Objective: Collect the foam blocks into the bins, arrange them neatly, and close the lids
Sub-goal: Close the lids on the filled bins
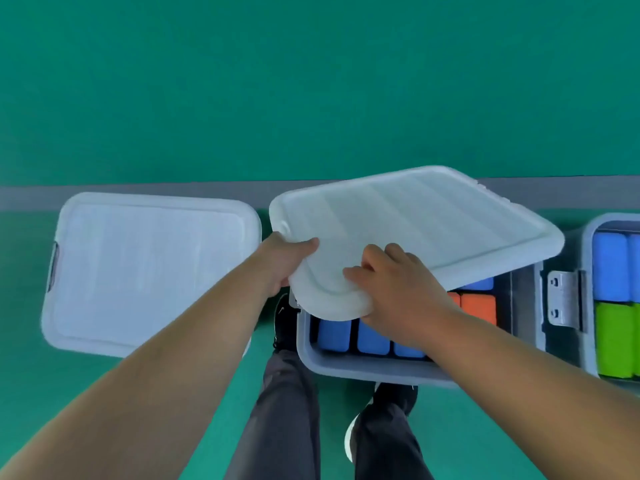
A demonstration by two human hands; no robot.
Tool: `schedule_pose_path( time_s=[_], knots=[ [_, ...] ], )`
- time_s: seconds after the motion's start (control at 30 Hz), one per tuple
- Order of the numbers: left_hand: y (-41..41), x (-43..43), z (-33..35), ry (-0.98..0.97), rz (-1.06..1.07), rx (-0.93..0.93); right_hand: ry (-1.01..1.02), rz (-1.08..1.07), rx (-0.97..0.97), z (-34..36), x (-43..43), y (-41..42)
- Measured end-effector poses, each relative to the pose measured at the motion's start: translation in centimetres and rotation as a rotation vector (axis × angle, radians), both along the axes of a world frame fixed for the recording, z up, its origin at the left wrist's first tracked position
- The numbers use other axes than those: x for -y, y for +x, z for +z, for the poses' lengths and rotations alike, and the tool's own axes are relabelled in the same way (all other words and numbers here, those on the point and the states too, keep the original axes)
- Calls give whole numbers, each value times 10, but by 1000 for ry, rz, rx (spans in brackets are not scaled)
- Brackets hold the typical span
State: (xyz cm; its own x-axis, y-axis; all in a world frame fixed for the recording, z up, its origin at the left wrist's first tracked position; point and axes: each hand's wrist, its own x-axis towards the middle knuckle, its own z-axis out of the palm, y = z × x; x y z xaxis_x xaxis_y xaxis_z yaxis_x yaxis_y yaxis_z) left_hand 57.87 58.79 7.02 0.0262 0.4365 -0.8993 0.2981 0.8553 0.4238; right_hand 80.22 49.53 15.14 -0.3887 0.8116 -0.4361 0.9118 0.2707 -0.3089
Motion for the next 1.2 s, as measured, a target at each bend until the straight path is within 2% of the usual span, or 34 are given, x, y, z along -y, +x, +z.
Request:
schedule_pose_path(
  time_s=[0.1, 0.2, 0.33, 0.4, 0.57, 0.7, 0.93, 1.03, 1.2],
  knots=[
    [-8, 19, -12, -7, -21, -25, -74, 83, 24, -14, 21, -5],
    [-12, 33, -24, 31, -149, -54, -175, 76, -6, -29, 35, -3],
    [-5, 53, -48, 139, -543, -437, -133, -121, 71, -68, 37, 8],
    [1, 66, -56, 153, -693, -558, -118, -257, 120, -87, 37, 13],
    [-5, 84, -70, 216, -595, -504, -62, -394, 222, -115, 34, 6],
    [-5, 90, -69, 247, -683, -484, -11, -450, 260, -121, 24, -7],
    [-10, 89, -69, 295, -703, -484, -181, -519, 318, -132, 17, -17],
    [-8, 90, -69, 309, -697, -541, -225, -537, 319, -138, 19, -21],
    [-9, 83, -66, 205, -565, -532, -231, -525, 284, -139, 20, -22]
  ],
)
